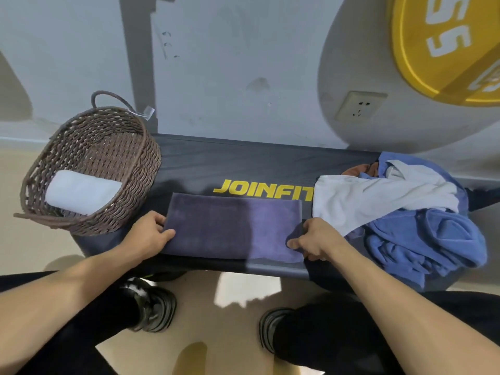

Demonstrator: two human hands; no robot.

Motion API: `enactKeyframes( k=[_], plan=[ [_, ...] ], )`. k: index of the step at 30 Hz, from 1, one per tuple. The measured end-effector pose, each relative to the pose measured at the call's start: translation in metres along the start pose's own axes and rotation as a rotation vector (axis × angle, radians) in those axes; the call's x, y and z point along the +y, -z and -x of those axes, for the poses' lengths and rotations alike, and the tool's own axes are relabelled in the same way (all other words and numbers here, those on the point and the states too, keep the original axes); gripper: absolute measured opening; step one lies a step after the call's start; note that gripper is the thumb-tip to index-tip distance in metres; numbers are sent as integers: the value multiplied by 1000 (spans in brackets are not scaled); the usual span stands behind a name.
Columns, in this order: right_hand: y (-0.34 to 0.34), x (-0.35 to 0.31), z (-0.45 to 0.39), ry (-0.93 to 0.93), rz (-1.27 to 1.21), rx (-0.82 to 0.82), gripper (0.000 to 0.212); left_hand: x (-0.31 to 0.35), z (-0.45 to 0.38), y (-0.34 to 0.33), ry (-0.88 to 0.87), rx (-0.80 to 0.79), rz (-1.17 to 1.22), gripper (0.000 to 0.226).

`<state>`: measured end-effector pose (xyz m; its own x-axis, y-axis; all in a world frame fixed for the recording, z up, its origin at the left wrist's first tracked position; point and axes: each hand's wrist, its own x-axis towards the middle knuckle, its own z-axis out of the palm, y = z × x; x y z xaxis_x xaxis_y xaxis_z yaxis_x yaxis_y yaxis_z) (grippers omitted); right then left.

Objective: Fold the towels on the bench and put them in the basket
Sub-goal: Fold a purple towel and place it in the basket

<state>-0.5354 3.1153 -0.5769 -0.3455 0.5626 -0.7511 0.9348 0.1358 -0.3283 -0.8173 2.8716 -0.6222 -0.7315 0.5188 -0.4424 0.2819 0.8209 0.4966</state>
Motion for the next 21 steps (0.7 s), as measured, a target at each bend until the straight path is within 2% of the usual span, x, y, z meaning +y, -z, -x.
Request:
enactKeyframes(
  k=[3, 6, 10, 12, 14, 15, 18, 21],
  plan=[
    [-7, 8, 3, 15, -5, 92, 21, -2, -1, 5, 6, 40, 12, 24],
    [-7, 12, 4, 10, 9, 103, 18, 0, 0, 11, -3, 28, -60, 29],
    [-9, 16, 6, -21, 39, 68, 30, 10, 8, 16, -47, -28, -316, 54],
    [-7, 16, 5, -37, 30, 78, 37, 22, 16, 15, -159, 82, -446, 60],
    [-6, 12, 6, -60, 35, 52, 48, 40, 27, 8, -374, 211, -425, 49],
    [-5, 9, 7, -75, 52, 32, 52, 51, 32, 2, -481, 220, -384, 43],
    [-7, 4, 10, -88, 71, 42, 48, 81, 48, -28, -699, 82, -405, 37],
    [-10, 6, 12, -54, 114, 85, 39, 104, 56, -71, -762, 26, -452, 46]
  ],
)
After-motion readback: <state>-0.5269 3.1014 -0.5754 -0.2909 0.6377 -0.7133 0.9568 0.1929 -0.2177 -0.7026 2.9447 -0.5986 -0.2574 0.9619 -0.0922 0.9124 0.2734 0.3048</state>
